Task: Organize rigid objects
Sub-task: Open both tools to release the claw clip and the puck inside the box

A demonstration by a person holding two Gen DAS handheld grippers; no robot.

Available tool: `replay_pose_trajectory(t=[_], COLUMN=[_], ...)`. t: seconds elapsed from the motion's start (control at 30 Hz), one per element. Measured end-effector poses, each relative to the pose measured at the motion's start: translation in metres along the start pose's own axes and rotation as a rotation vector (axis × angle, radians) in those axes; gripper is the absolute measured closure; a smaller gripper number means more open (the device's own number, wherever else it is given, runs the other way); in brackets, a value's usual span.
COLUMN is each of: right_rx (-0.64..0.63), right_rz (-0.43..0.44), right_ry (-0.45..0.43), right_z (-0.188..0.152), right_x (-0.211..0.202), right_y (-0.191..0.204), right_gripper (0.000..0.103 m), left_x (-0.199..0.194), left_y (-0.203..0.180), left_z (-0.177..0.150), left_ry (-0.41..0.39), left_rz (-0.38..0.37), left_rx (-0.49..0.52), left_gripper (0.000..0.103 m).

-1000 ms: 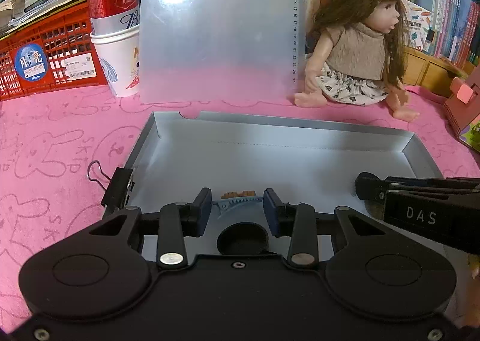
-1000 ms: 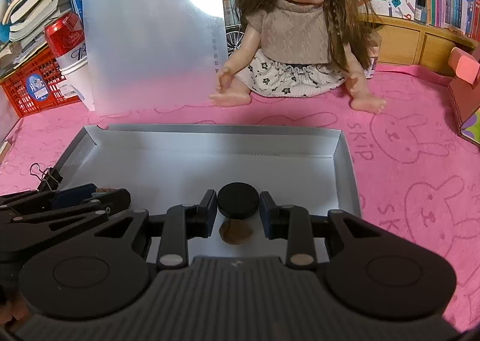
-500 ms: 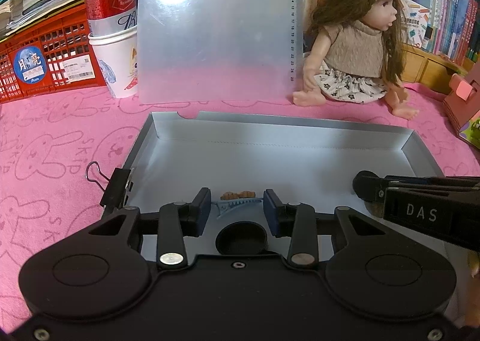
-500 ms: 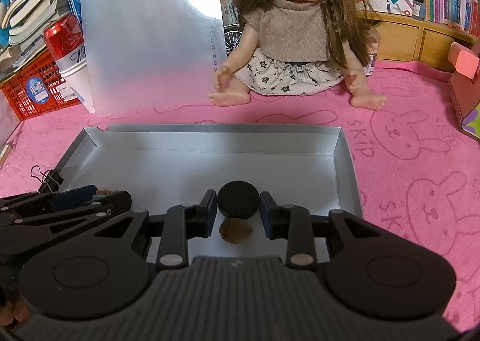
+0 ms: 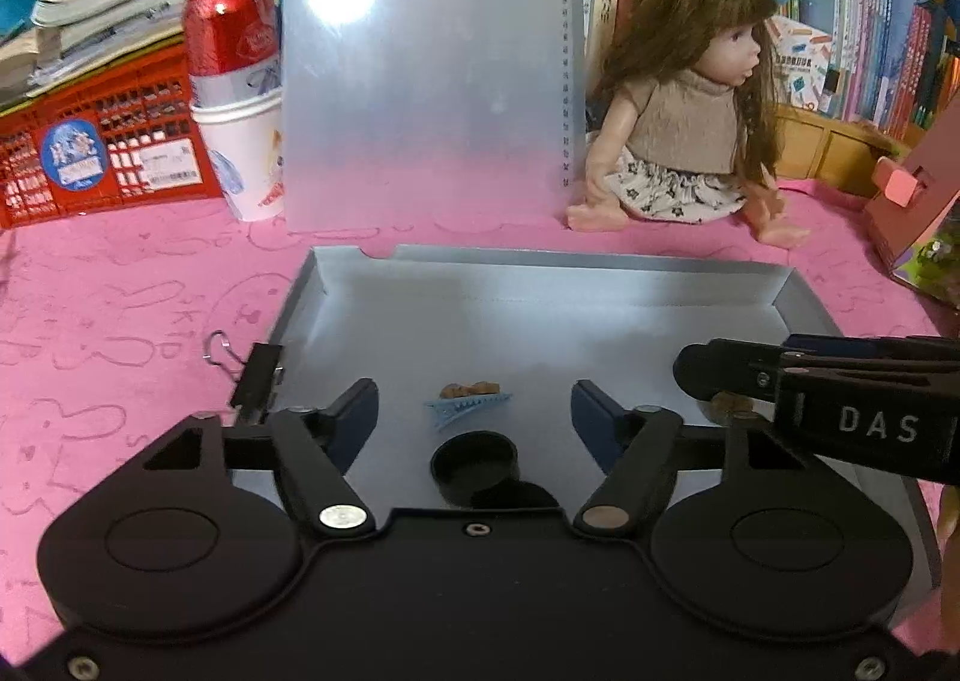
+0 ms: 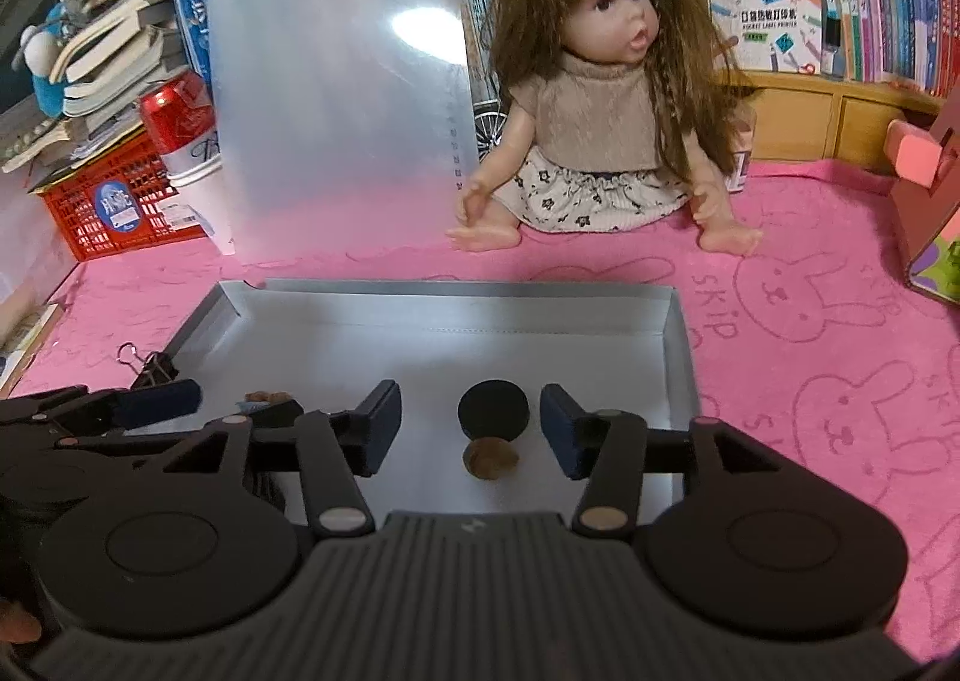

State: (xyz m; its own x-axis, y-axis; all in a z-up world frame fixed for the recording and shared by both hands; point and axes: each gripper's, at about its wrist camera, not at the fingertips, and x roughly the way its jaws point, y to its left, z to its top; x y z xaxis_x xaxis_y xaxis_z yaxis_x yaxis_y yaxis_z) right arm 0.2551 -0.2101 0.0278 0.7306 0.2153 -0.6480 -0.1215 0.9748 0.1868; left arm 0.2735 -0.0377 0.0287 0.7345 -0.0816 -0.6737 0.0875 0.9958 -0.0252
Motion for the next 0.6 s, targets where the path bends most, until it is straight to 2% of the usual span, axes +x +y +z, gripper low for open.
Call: replay_pose_trajectory(t=[0.37, 0.6], right_rx=[-0.074, -0.082], right_rz=[-0.001, 0.02], right_ry=[-0.072, -0.116], right_z=[-0.018, -0.029], right_x=[-0.047, -0.079], right_y=[0.004, 0.003], right_gripper=[0.02, 0.018], left_x=[-0.056, -0.093], left_y=[-0.003, -0.009], left_z=[-0.021, -0.037], left_ry=[-0.057, -0.088], left_rz=[0.003, -0.024], left_rx=[0.031, 0.065], left_gripper=[0.026, 0.026])
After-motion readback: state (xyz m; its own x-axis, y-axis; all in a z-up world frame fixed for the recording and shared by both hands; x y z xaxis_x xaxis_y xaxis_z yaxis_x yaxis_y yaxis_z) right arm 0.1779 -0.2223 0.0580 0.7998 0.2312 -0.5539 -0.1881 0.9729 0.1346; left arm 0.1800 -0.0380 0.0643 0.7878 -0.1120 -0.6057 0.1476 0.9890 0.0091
